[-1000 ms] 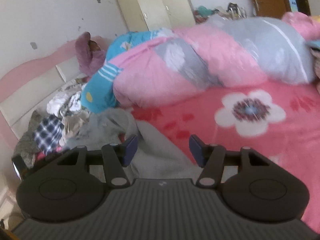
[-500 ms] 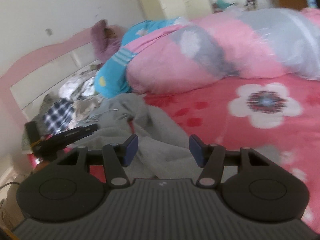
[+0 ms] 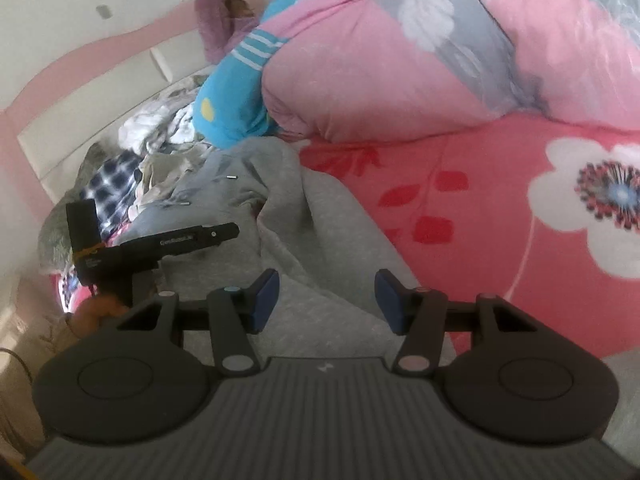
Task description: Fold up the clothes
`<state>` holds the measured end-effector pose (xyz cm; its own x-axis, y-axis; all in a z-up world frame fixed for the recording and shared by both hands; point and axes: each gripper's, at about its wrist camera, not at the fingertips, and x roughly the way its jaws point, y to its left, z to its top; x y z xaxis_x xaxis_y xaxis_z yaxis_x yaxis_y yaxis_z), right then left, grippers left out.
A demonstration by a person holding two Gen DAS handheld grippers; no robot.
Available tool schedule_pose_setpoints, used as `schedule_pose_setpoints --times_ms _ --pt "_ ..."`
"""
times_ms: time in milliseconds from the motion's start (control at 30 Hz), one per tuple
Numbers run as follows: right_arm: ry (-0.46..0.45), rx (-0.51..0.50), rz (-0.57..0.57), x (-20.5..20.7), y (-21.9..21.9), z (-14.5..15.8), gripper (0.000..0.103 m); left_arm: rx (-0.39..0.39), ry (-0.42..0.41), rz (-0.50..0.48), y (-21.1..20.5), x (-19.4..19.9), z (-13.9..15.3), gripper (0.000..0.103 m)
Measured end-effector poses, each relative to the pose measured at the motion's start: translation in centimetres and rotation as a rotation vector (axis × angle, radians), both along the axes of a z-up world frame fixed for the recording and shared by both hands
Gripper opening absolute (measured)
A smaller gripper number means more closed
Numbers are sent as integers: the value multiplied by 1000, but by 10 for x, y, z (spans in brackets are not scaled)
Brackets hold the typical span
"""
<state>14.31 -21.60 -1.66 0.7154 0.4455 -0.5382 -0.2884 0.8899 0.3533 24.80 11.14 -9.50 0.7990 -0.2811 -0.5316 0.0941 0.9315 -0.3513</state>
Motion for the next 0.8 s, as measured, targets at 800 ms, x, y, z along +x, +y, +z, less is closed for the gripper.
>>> schedule_pose_setpoints --times_ms 800 --pt "-255 -833 195 -50 131 -32 77 -43 45 -30 15 -3 3 57"
